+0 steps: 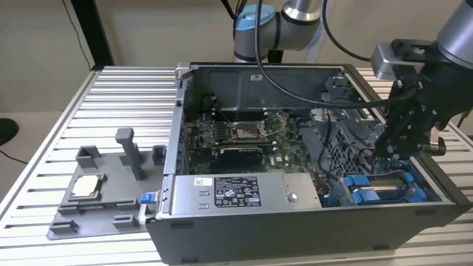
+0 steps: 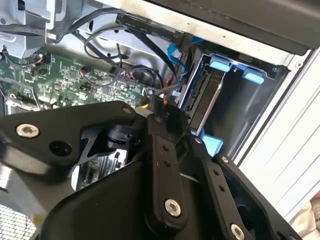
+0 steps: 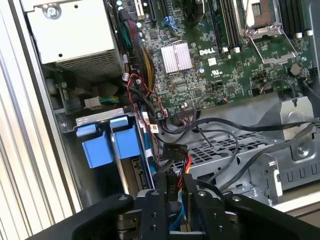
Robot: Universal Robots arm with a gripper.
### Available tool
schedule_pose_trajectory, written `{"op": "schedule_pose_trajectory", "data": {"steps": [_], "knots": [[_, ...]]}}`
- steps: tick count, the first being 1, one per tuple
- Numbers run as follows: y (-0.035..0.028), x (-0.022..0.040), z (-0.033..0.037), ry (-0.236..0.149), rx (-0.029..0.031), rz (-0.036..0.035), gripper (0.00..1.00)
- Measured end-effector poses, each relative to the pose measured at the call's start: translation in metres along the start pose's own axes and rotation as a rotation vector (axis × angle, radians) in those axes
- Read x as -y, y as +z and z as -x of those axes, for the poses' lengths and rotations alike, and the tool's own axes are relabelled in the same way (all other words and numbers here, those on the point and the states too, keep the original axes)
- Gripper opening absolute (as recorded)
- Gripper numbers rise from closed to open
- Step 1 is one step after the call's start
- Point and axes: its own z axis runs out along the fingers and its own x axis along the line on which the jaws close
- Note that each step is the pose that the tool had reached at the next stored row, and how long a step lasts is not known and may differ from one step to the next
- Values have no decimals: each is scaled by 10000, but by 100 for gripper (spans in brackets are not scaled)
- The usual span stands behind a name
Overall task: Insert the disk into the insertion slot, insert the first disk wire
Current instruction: 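Insert the first disk wire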
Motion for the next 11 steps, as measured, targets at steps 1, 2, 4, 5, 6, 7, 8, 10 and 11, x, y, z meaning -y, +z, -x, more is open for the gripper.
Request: {"op": "schedule_pose_trajectory", "data": {"steps": [1,2,4,5,6,7,8,10,11], "knots": [[0,0,1,-13,0,2,0],[0,-1,1,-21,1,3,0],[1,-3,11,-28,-21,-1,0],[-1,-4,15,-33,-78,-5,0],[-2,-4,16,-38,-158,-17,0],[-2,-4,17,-47,-291,-43,0],[-2,-3,17,-56,-460,-76,0],[-2,21,22,-136,-653,-69,0],[-1,33,25,-220,-656,-54,0]]}}
